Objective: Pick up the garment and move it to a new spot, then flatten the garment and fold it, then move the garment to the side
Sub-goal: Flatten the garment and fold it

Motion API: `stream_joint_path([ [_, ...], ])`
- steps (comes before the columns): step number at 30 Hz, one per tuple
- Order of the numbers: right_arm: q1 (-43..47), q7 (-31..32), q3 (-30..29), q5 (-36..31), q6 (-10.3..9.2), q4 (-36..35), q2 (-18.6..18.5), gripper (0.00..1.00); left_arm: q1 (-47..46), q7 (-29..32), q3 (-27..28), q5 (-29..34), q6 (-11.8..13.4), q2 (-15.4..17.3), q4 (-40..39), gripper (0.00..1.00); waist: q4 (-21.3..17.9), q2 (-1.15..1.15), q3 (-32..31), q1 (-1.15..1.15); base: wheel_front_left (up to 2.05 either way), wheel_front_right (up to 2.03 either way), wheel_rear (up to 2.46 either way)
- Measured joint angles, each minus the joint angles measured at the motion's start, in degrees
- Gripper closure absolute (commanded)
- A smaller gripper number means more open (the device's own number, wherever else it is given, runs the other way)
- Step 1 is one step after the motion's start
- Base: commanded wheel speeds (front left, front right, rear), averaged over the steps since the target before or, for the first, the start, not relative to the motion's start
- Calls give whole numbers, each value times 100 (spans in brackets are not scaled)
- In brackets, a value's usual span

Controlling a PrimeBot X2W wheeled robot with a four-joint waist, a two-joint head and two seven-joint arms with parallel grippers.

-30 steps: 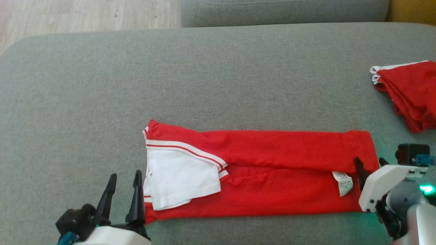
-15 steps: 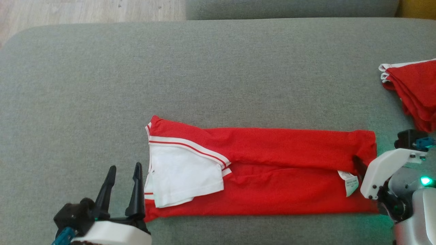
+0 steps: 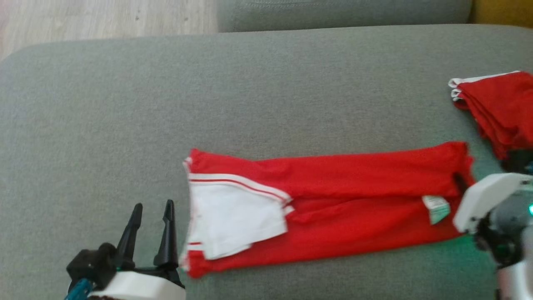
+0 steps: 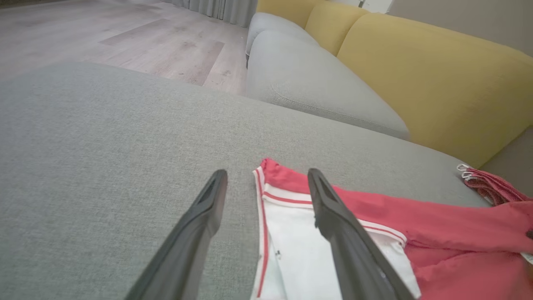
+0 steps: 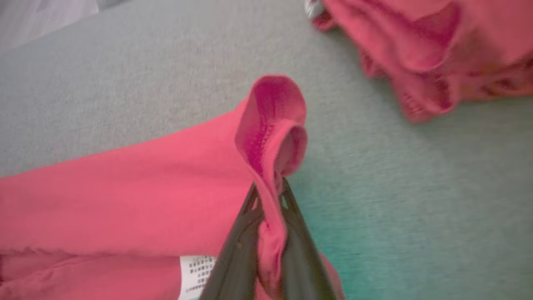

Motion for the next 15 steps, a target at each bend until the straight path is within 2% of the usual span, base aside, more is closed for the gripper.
stream_joint_path([
  [4,74,2,-282,42,0,-355,-242,100,1,38,-57,0,-8,-7,8,0,-82,0,-100,0,0,0,0],
  [9,409,122,-438,60,0,-870,-215,100,1,40,-69,-4,-9,-10,48,0,-203,0,-208,0,0,0,0],
  [15,554,213,157,377,0,-1363,68,100,0,41,-71,-7,-14,-10,79,0,-202,0,-276,0,0,0,0],
])
